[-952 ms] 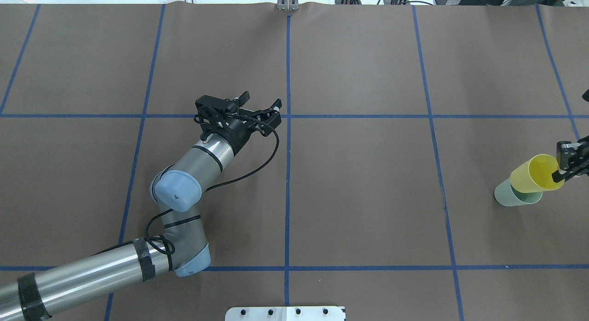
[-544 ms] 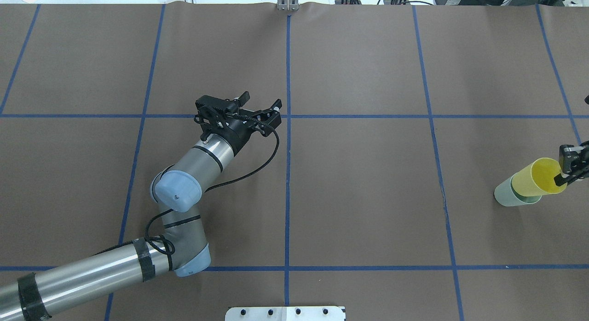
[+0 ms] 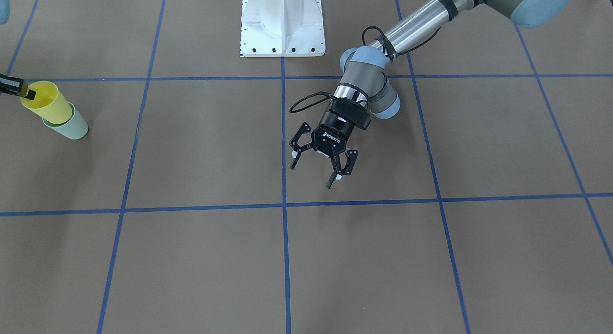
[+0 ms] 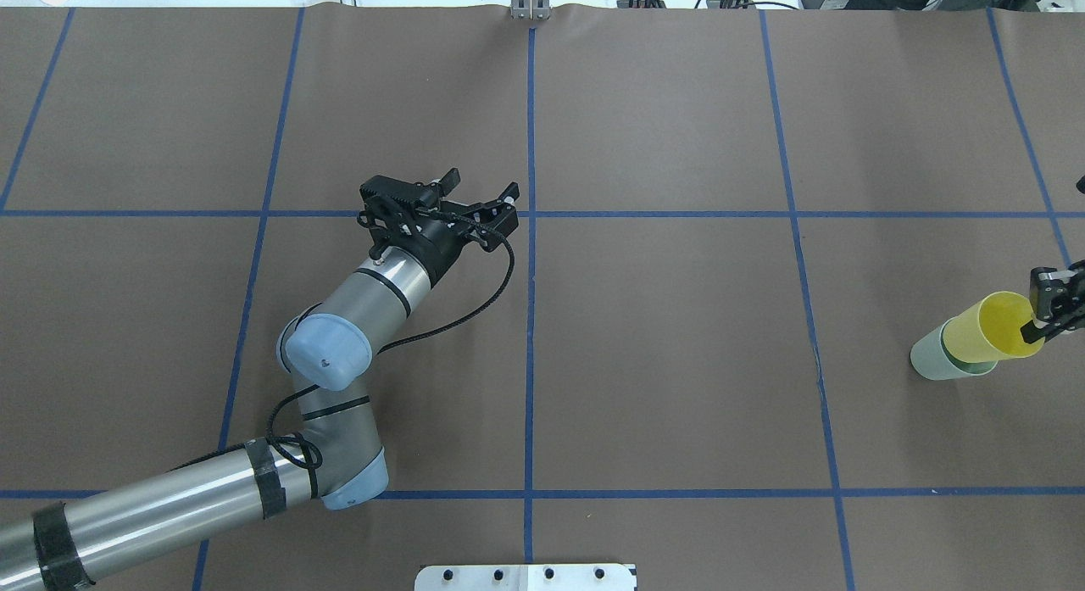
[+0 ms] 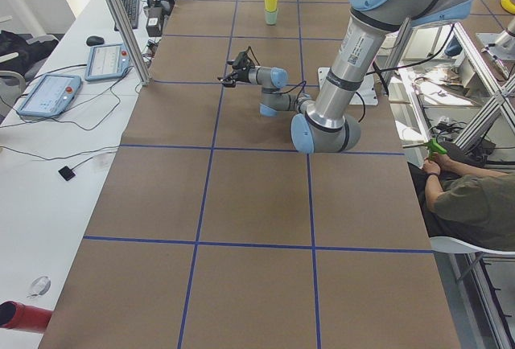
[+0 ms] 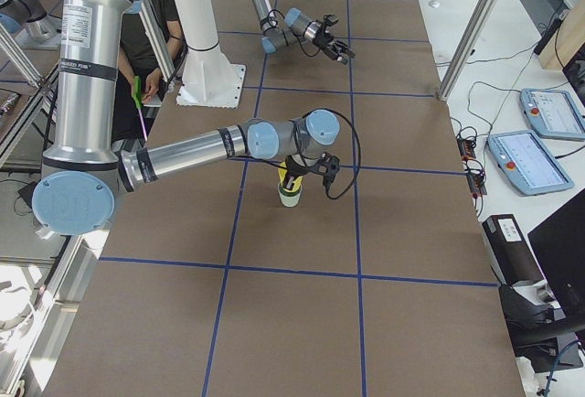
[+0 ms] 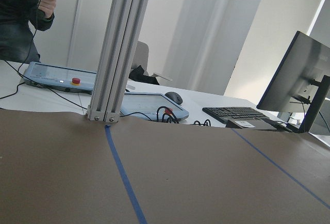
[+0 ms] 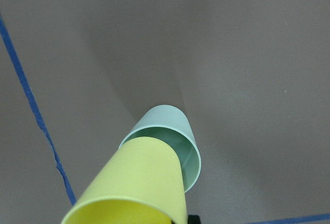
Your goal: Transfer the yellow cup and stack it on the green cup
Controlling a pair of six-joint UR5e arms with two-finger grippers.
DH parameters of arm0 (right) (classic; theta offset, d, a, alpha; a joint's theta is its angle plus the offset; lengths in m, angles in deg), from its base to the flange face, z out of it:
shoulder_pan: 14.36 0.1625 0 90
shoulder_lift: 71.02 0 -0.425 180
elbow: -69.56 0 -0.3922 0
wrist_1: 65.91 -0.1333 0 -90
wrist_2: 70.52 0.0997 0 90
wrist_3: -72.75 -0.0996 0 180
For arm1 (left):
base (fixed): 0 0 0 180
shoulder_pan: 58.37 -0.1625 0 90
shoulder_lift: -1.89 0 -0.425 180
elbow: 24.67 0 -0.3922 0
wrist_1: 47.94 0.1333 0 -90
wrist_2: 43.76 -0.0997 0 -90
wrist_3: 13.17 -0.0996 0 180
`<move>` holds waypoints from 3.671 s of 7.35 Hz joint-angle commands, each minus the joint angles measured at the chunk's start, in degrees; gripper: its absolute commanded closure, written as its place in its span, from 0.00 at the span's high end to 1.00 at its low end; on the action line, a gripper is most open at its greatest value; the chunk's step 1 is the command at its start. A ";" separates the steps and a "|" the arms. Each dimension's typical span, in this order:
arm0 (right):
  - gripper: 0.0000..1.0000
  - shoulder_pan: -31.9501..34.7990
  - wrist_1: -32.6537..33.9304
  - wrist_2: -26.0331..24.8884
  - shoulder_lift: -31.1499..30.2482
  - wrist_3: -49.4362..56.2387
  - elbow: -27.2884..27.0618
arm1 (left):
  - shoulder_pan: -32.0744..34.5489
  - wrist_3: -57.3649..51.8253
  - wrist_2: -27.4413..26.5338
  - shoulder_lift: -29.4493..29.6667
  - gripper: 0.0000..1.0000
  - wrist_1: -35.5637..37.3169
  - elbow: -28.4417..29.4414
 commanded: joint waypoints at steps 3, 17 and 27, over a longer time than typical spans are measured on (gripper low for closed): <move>1.00 -0.01 -0.16 0.00 0.65 -0.17 -0.94 | 0.35 -0.02 -0.09 0.00 0.99 0.09 0.00; 1.00 3.31 -8.33 -12.92 15.94 0.17 8.27 | 46.45 -21.94 64.16 -0.53 1.00 76.35 -3.16; 1.00 12.20 -7.37 -11.60 12.88 13.01 12.94 | 64.25 -59.35 74.00 -40.40 1.00 73.04 -24.33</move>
